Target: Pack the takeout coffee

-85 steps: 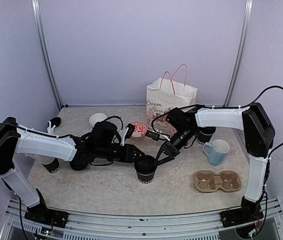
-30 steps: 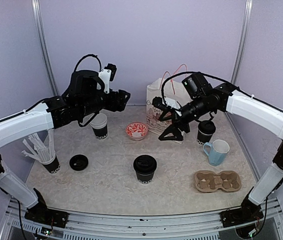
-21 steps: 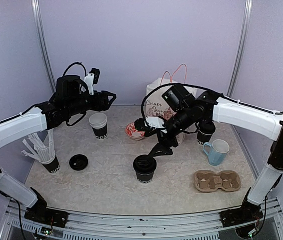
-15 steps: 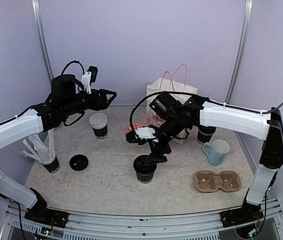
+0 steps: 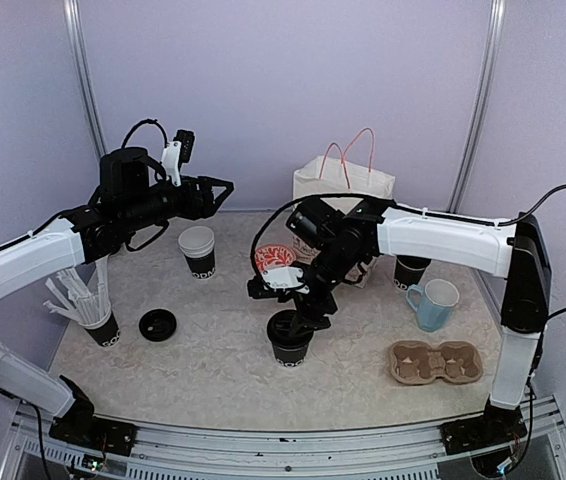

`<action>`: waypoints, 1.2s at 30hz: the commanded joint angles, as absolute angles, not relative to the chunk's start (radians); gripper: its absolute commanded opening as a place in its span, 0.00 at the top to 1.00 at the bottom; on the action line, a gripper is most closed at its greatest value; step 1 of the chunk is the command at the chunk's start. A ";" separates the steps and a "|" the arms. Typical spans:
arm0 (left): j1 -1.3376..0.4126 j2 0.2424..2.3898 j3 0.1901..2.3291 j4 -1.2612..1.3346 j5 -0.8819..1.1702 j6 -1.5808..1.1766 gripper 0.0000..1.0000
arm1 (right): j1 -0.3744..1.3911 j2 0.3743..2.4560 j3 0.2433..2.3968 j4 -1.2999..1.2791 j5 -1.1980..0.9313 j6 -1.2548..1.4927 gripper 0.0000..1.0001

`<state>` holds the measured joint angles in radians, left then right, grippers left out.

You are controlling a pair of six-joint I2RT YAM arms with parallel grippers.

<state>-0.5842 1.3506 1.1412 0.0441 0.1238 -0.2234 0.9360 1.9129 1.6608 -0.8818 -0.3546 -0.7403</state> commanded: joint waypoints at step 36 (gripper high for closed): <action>-0.588 1.339 1.154 0.026 0.113 -0.207 0.31 | 0.980 1.959 1.696 -0.987 -0.317 -0.738 0.16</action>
<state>-0.5842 1.3502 1.1412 0.0273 0.1200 -0.2199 0.9684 1.9331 1.7031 -0.9806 -0.3286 -0.7349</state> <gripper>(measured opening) 0.689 0.865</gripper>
